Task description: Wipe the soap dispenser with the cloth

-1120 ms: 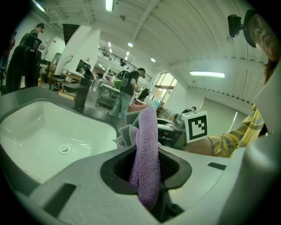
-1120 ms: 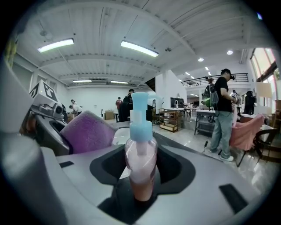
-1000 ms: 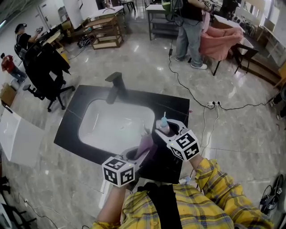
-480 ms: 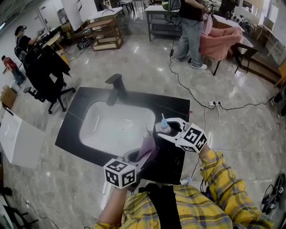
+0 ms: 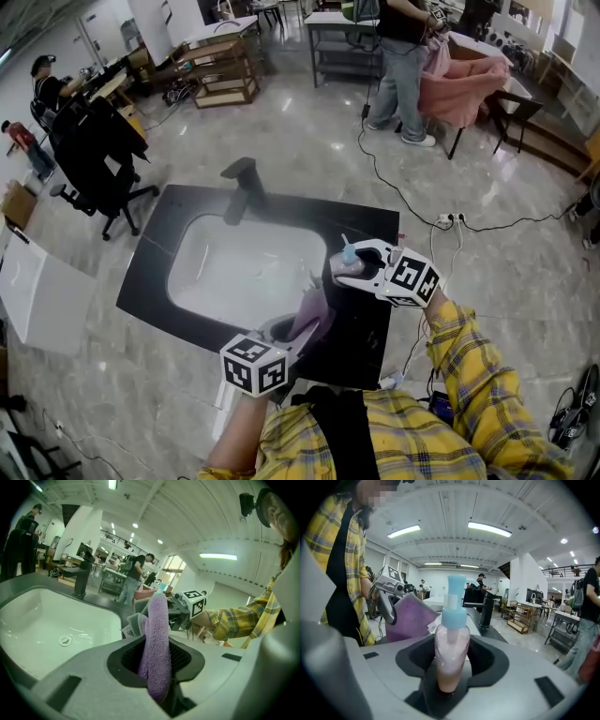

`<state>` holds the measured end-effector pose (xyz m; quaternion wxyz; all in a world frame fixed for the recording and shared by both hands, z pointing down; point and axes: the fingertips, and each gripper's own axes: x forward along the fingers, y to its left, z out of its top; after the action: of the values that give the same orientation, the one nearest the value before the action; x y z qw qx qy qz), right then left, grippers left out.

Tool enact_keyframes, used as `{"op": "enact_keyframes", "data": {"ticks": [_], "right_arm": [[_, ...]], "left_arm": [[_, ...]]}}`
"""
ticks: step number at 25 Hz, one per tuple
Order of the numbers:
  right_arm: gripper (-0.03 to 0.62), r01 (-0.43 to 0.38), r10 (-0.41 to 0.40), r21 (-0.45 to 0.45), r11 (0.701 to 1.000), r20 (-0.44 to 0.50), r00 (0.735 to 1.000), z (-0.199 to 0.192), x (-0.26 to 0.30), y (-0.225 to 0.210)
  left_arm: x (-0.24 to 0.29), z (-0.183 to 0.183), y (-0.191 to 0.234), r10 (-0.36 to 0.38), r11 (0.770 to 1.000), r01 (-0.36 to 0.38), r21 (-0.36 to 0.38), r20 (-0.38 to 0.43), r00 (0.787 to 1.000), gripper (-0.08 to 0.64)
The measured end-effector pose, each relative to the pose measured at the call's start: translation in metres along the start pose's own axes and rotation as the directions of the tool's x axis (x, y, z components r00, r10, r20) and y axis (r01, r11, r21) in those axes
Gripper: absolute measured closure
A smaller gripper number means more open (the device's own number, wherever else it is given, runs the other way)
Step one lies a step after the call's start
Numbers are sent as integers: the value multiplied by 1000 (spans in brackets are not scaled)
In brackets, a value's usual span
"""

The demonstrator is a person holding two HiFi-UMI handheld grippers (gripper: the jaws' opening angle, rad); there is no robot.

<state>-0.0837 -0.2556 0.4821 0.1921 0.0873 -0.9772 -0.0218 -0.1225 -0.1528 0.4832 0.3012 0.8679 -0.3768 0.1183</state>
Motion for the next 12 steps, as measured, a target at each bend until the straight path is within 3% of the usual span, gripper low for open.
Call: {"op": "enact_keyframes", "data": {"ticks": [12], "right_arm": [[400, -4, 4, -2, 1000, -2, 1000, -2, -5, -17]], "left_arm": [[11, 10, 3, 5, 1000, -5, 7, 1, 1000, 480]]}}
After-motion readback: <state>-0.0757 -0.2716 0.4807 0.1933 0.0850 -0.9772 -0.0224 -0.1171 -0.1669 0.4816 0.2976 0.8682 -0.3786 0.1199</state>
